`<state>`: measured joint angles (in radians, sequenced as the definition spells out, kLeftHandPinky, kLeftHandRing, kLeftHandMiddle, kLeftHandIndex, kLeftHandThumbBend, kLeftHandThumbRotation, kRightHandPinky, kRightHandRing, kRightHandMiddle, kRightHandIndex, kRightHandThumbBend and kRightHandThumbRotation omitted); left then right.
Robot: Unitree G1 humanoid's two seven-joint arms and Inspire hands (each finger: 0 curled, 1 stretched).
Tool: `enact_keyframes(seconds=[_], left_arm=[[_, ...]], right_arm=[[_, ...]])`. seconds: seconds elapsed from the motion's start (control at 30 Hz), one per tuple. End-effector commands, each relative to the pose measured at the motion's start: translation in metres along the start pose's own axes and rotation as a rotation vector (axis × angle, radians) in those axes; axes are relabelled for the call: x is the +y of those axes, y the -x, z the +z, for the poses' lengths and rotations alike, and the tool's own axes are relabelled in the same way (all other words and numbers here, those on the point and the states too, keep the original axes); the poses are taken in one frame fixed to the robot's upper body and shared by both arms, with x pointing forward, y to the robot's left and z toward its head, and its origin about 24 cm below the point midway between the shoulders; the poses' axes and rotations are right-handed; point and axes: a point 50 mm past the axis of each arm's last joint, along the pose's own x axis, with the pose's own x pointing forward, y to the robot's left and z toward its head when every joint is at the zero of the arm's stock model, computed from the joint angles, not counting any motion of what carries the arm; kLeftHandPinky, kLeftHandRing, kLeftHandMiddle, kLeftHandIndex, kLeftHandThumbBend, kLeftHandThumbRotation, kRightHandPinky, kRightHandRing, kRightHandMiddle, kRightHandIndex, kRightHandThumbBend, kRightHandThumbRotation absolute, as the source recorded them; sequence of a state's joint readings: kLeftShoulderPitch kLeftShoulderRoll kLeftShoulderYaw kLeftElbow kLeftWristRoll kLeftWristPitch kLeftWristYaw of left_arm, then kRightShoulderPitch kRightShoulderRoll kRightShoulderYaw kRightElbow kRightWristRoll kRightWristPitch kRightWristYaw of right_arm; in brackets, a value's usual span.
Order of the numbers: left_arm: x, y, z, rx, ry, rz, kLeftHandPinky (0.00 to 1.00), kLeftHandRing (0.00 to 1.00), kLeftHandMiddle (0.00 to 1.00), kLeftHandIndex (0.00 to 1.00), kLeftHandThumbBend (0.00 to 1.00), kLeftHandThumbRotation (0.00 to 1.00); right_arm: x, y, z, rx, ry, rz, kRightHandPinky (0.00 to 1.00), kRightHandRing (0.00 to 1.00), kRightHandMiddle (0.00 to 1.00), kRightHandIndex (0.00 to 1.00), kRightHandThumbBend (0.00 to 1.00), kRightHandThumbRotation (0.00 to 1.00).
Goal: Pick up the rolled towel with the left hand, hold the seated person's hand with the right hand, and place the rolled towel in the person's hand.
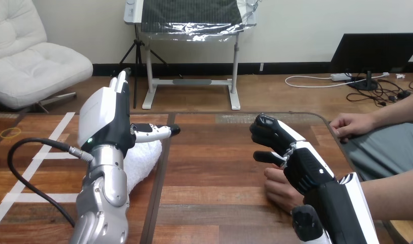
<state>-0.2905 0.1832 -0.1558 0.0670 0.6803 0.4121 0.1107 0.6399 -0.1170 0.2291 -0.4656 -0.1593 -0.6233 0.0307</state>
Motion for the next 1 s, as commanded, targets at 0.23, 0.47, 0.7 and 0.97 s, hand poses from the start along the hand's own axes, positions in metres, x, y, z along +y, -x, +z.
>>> enact_keyframes(seconds=[0.23, 0.47, 0.7, 0.97], left_arm=[[0.009, 0.002, 0.011, 0.005, -0.078, 0.069, 1.00, 1.00, 1.00, 0.98, 0.96, 0.34], [0.007, 0.005, 0.009, 0.039, -0.117, 0.075, 1.00, 1.00, 1.00, 0.98, 0.97, 0.37], [0.004, 0.007, 0.007, 0.065, -0.129, 0.078, 1.00, 1.00, 1.00, 0.98, 0.96, 0.37], [0.002, 0.009, 0.005, 0.103, -0.136, 0.074, 1.00, 1.00, 1.00, 0.99, 0.96, 0.36]], right_arm=[[-0.001, -0.006, 0.005, -0.059, -0.005, -0.004, 0.76, 0.85, 0.85, 0.86, 0.86, 1.00], [-0.001, -0.006, 0.005, -0.058, -0.006, -0.005, 0.76, 0.84, 0.85, 0.86, 0.86, 1.00], [-0.001, -0.007, 0.005, -0.059, -0.002, -0.007, 0.76, 0.84, 0.85, 0.86, 0.88, 1.00], [-0.001, -0.007, 0.006, -0.061, -0.005, -0.003, 0.76, 0.84, 0.85, 0.86, 0.89, 1.00]])
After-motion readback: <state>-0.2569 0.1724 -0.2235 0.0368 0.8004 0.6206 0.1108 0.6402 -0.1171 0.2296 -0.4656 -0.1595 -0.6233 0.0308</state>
